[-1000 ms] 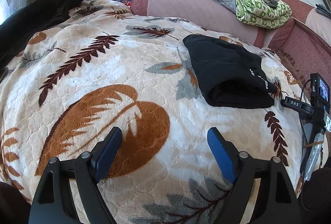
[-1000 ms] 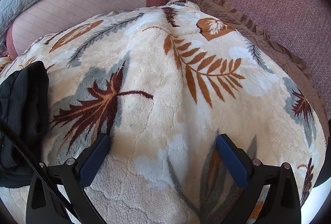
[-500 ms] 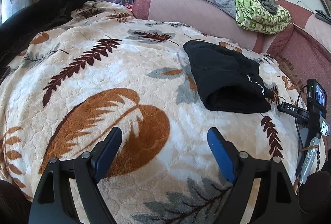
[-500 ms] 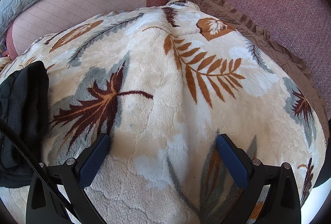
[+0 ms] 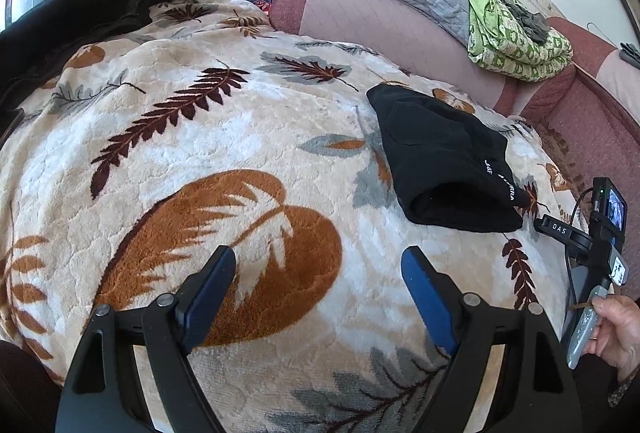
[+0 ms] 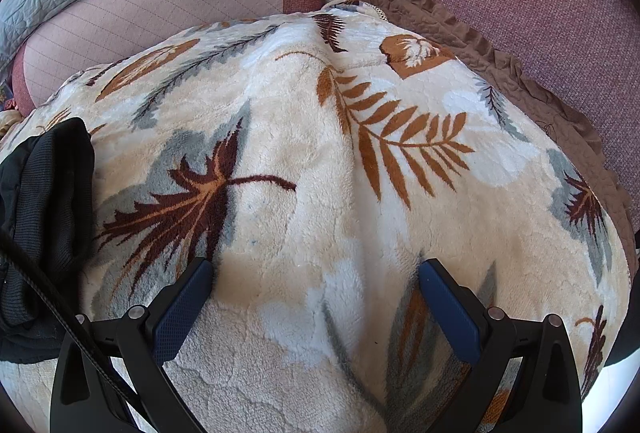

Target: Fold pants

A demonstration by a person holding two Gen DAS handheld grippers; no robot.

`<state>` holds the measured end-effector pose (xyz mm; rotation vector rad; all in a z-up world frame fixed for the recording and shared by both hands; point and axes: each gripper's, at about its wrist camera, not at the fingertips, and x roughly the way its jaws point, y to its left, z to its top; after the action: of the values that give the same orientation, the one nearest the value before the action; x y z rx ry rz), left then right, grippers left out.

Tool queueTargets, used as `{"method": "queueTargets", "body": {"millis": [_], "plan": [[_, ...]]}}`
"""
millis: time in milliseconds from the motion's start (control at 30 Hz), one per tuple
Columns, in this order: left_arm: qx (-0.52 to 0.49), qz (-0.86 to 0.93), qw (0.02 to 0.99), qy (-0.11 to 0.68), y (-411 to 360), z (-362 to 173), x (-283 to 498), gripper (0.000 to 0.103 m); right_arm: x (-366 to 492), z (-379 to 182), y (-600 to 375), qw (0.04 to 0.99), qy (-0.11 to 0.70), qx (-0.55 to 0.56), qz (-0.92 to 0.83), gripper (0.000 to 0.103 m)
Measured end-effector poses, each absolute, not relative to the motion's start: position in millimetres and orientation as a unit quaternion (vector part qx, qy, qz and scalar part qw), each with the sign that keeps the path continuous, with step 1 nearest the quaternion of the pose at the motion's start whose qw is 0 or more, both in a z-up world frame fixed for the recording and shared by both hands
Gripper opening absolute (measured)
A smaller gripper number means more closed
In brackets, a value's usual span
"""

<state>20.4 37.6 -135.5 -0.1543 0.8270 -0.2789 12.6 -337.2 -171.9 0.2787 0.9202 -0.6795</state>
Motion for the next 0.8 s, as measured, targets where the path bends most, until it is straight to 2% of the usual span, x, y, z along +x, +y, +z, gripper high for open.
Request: {"method": "queueTargets", "body": {"millis": [267, 633, 733, 800], "plan": [[-0.047, -0.134, 0.909, 0.391, 29, -135, 16, 0.084, 13, -172, -338, 0.832, 0.434, 0.131, -0.320, 0.103], [0.010, -0.124, 0.919, 0.374, 12, -129, 4, 0.084, -20, -146, -333, 0.875, 0.367, 0.277, -0.150, 0.103], [0.025, -0.127, 0.922, 0.364, 4, -117, -1, 0.085, -26, -126, -304, 0.902, 0.338, 0.220, -0.150, 0.103], [0.032, -0.127, 0.923, 0.362, -2, -109, -5, 0.091, -34, -116, -282, 0.916, 0.323, 0.185, -0.151, 0.103]]}}
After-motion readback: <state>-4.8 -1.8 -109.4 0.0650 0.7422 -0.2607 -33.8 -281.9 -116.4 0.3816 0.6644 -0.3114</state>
